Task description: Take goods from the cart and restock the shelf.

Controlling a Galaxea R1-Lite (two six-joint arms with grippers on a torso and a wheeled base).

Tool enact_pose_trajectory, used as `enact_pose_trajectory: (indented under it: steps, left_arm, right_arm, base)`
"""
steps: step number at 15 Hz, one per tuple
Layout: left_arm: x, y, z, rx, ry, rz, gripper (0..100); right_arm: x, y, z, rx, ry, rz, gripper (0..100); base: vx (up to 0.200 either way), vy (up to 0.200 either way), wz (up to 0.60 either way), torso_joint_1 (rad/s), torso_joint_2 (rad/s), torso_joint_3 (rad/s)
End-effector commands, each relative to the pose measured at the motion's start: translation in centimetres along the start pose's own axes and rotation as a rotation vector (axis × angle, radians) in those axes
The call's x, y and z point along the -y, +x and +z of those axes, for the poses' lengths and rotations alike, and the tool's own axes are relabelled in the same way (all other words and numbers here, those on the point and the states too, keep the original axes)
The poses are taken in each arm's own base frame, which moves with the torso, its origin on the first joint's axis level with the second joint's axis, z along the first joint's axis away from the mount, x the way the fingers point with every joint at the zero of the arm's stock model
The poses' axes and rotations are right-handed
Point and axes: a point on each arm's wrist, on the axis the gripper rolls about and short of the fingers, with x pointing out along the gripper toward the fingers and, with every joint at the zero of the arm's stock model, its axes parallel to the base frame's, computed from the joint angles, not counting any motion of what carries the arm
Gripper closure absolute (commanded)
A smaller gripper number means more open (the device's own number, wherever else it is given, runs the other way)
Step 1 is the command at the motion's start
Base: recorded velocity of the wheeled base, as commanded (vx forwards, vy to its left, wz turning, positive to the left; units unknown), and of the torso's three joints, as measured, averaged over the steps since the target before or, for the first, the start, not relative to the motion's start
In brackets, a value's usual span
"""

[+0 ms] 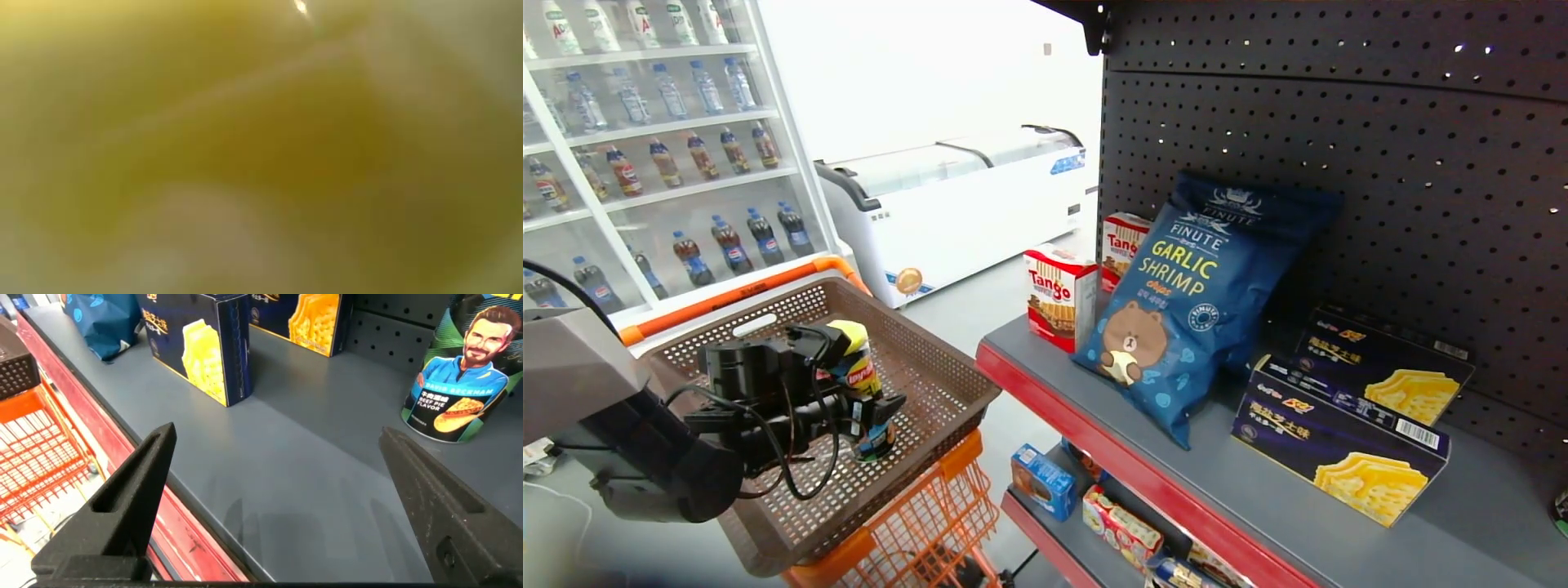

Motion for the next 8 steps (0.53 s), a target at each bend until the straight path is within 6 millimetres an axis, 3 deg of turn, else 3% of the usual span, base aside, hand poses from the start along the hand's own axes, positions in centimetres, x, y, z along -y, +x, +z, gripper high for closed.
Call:
enact_pose_trajectory:
  steps: [1, 4, 6, 8]
  left_arm:
    - [-0.1, 0.3, 0.1, 0.006, -0.001, 0.003, 100]
    - [-0.3, -0.4, 0.7, 0.018, -0.006, 0.009, 100]
    - [-0.2, -1.8, 2.6, 0.071, 0.002, 0.018, 100]
    - [0.0, -4.9, 6.2, 0.09, 0.003, 0.063, 100]
  right_arm:
    - [0.0, 0.0, 0.0, 0.001, 0.0, 0.001, 0]
    - [0.0, 0.0, 0.0, 0.001, 0.0, -0.001, 0]
    - [0.0, 0.0, 0.0, 0.001, 0.001, -0.001, 0]
    - [0.0, 0.0, 0.0, 0.001, 0.0, 0.001, 0]
  base:
    - [0.0, 0.0, 0.0, 0.0, 0.0, 0.0]
    - [0.0, 0.0, 0.0, 0.0, 0.0, 0.0]
    - [0.0, 0.0, 0.0, 0.0, 0.0, 0.0]
    - [0.0, 0.0, 0.0, 0.0, 0.0, 0.0]
